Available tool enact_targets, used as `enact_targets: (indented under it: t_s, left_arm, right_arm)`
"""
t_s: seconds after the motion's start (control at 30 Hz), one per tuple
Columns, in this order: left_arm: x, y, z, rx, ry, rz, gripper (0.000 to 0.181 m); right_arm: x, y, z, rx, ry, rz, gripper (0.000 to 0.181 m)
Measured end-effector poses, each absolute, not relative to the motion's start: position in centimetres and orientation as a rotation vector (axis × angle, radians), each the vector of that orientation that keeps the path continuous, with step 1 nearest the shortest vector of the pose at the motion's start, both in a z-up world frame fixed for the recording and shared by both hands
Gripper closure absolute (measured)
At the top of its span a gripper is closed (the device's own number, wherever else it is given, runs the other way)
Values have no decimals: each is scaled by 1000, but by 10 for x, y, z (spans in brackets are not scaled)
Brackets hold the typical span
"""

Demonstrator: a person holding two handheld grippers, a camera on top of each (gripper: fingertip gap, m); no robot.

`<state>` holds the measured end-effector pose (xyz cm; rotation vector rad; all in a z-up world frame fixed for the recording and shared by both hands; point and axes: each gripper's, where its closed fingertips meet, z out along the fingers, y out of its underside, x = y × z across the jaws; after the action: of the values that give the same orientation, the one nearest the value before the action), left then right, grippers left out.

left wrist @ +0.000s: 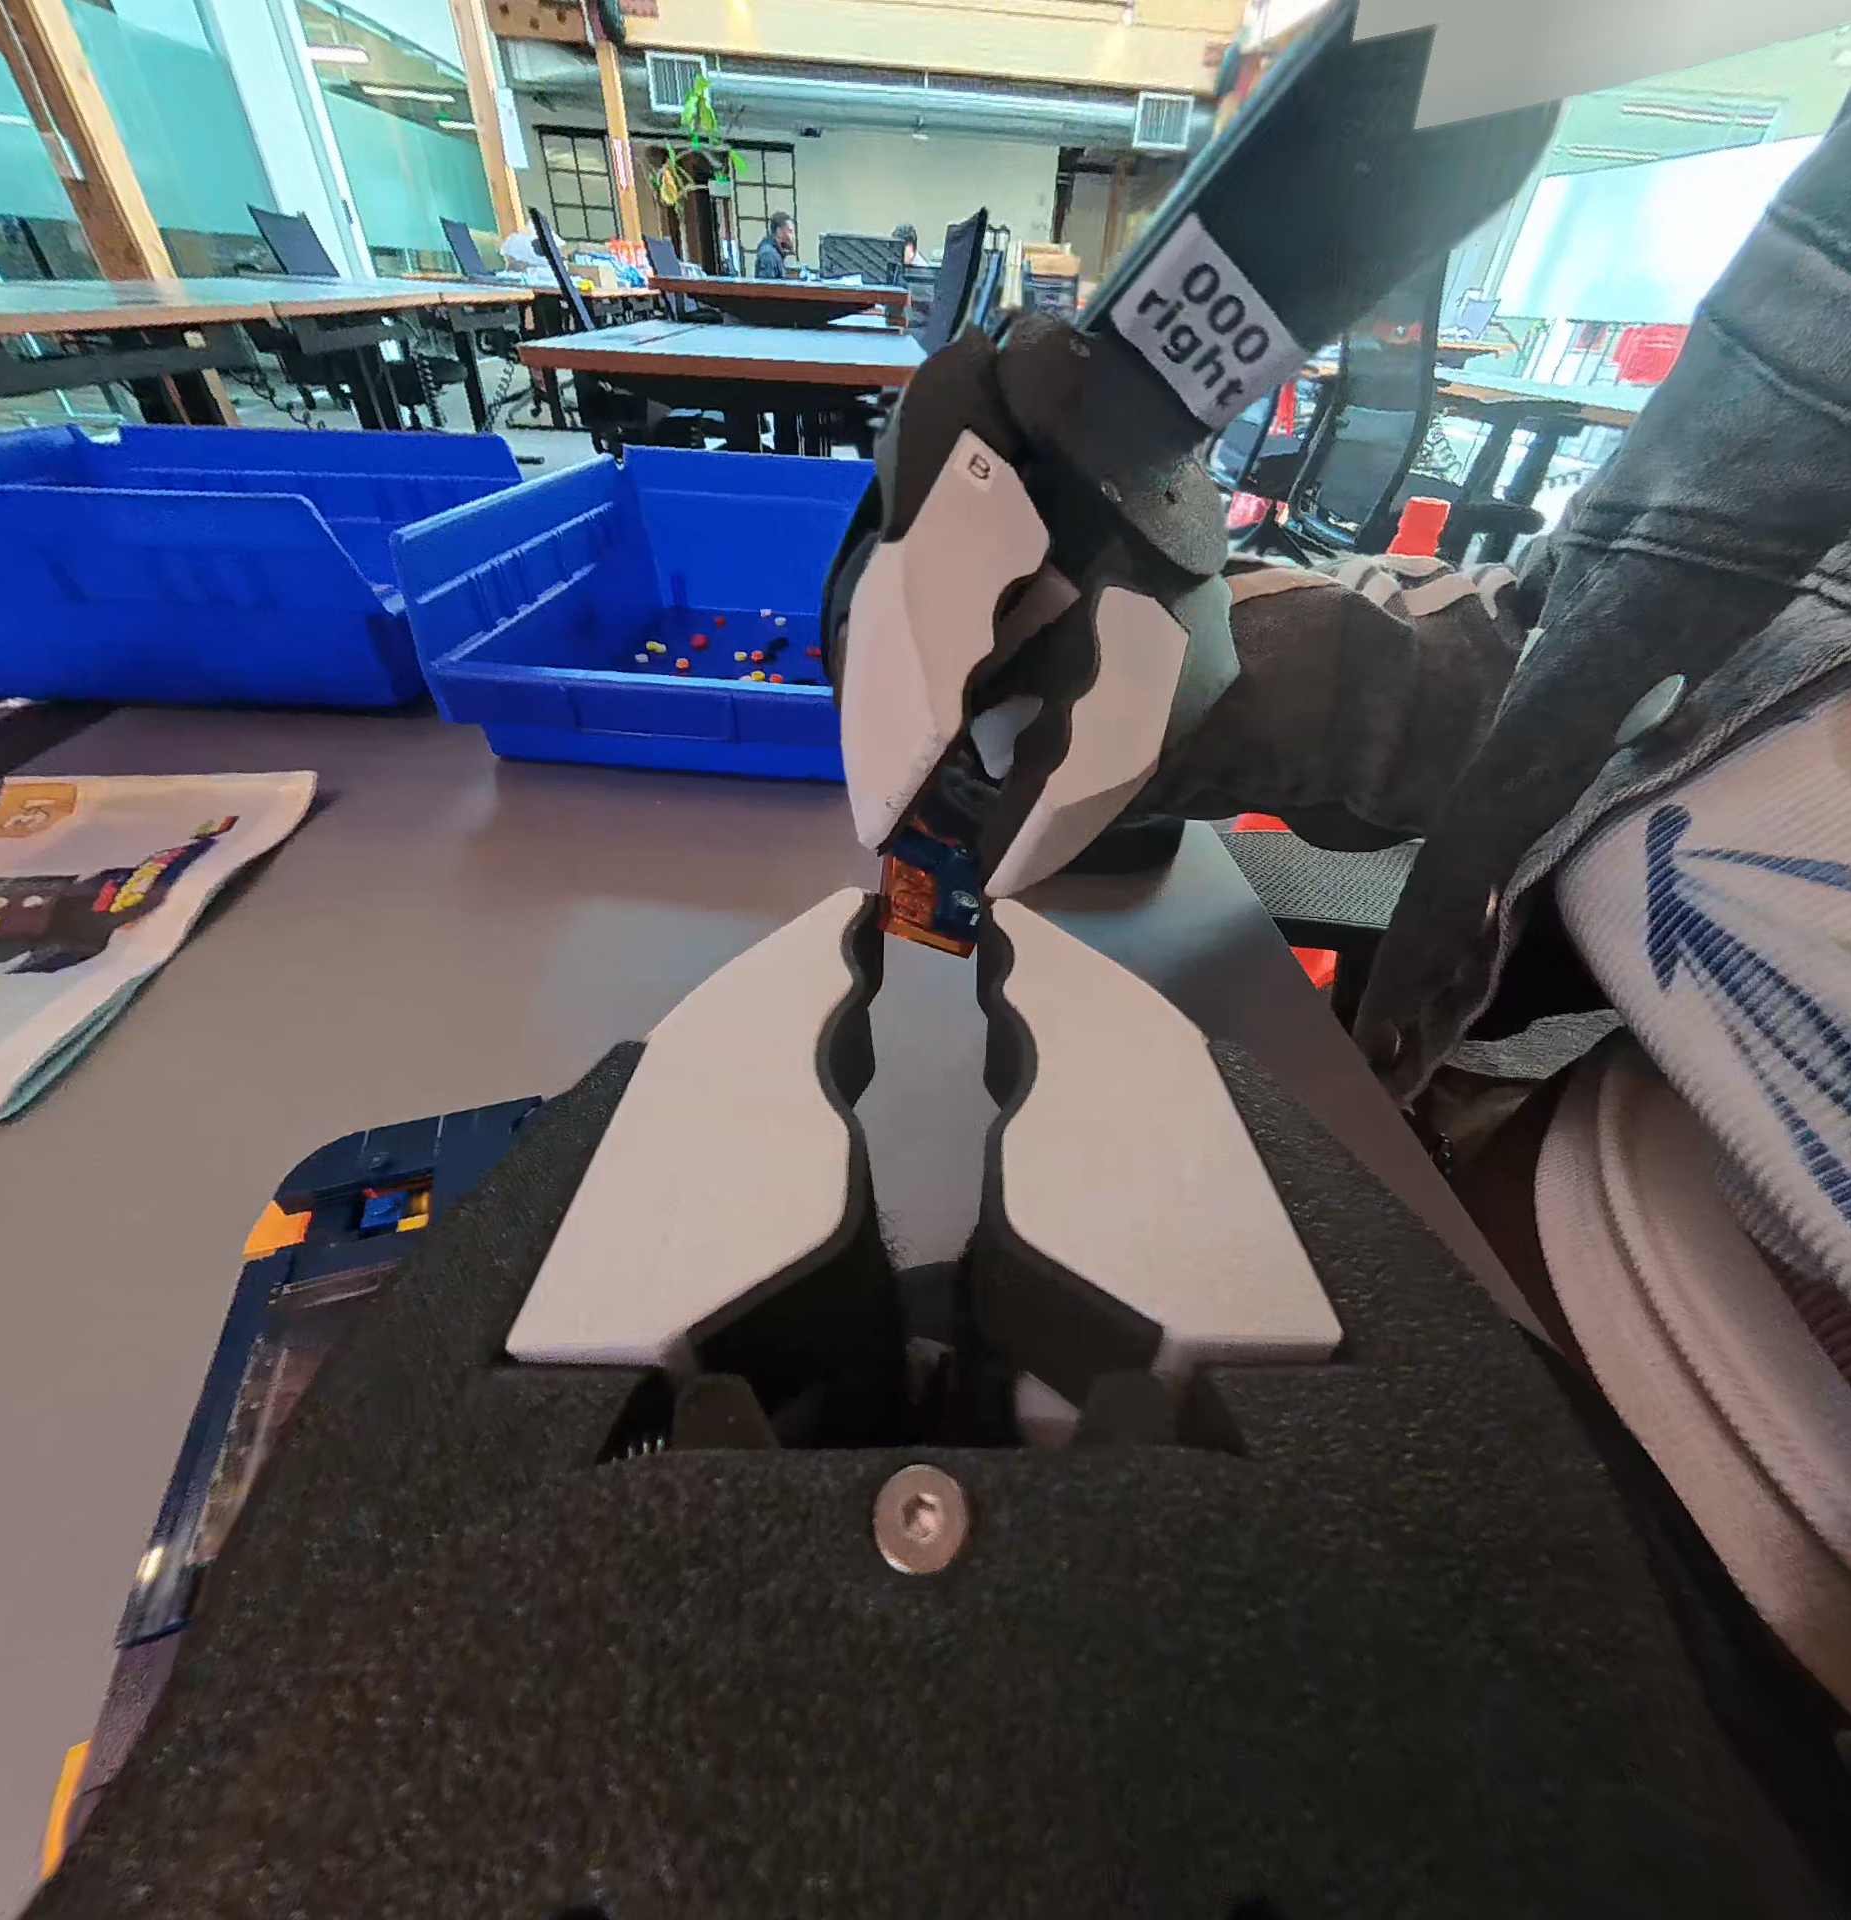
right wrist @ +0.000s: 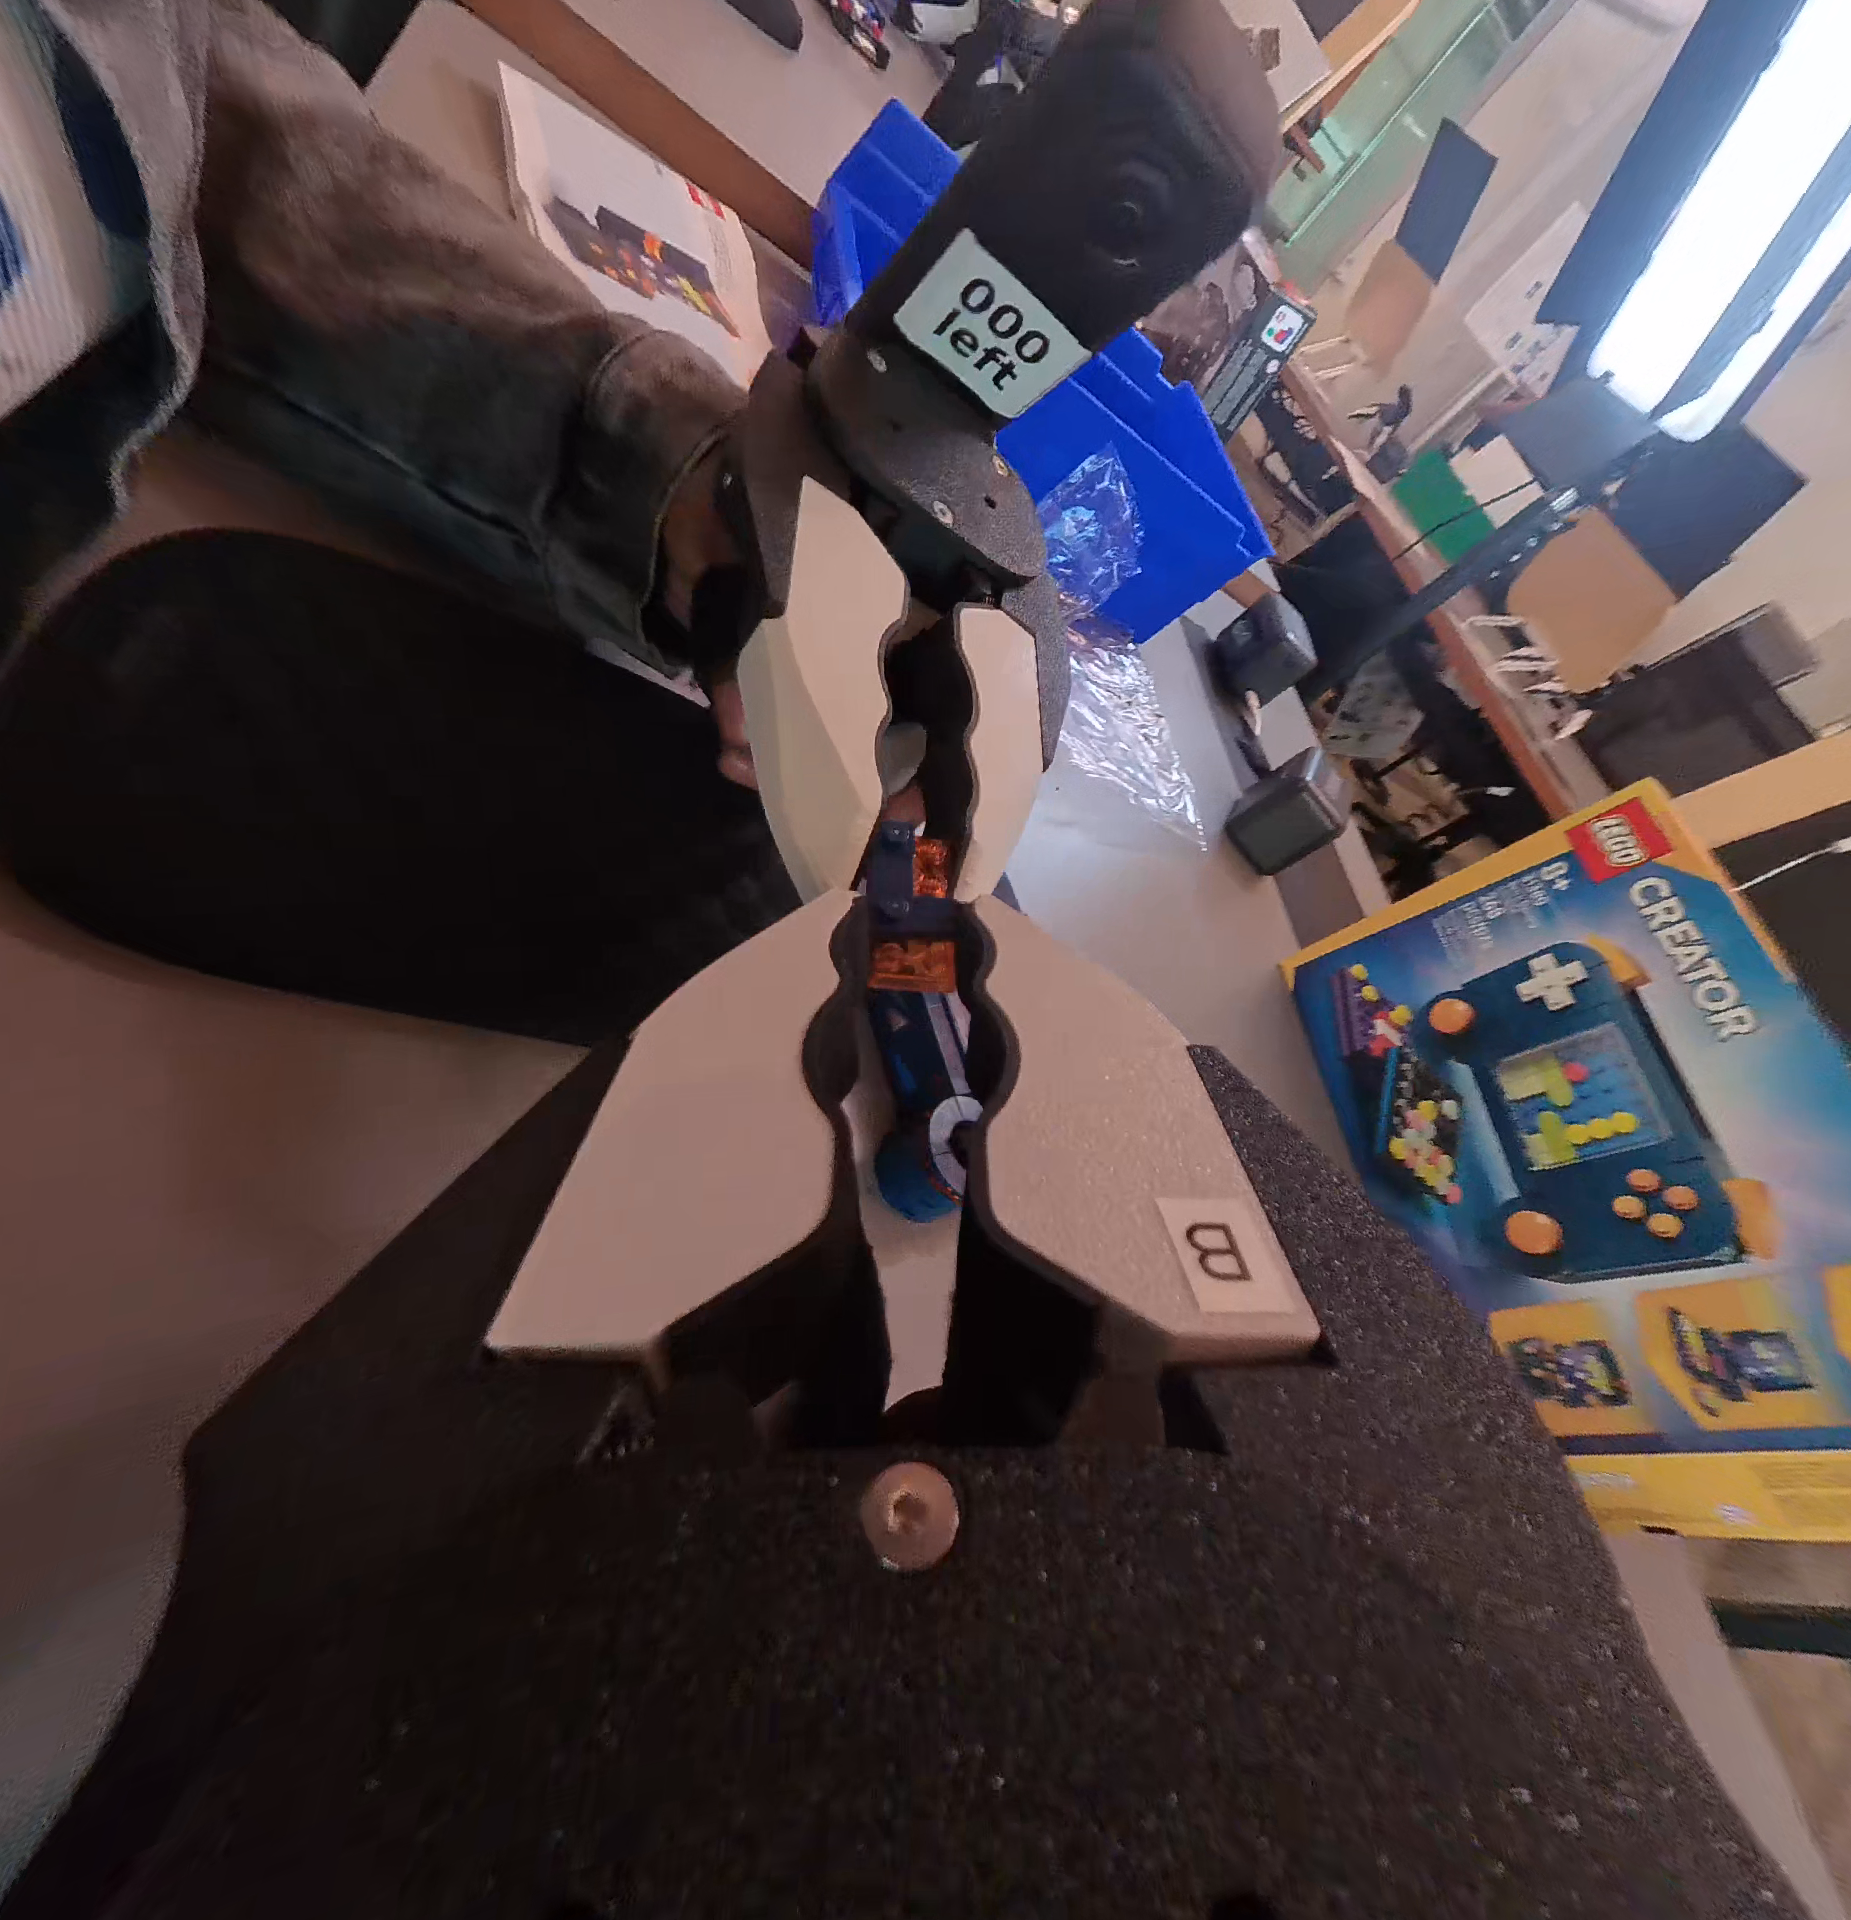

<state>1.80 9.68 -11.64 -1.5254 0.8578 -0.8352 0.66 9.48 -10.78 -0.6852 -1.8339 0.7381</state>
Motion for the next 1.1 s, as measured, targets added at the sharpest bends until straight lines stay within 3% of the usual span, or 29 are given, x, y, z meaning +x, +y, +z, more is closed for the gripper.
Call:
enact_targets:
  t_s: [0.17,0.2,0.27,0.37,0.5,0.7,1.1]
  left_arm:
    - [18,97,-117,-1573,803,-938,165]
    - [16,98,-117,-1588,768,-968,165]
    - [15,98,-116,-1593,737,-1025,165]
    - [15,97,-114,-1566,763,-982,165]
    - [19,92,-119,-1552,876,-883,165]
    - [22,90,-123,-1547,943,-813,165]
    - [20,90,-130,-1718,750,-1154,168]
  right_arm:
    - [7,95,-106,-648,-1781,671,165]
    - [7,94,-104,-629,-1760,660,175]
    - [5,93,-103,-631,-1737,645,175]
    - [5,93,-99,-704,-1687,806,175]
    - [7,96,-104,-911,-1711,1081,155]
    - [11,88,-119,-996,-1888,1153,165]
    - [8,94,-126,-517,-1899,394,164]
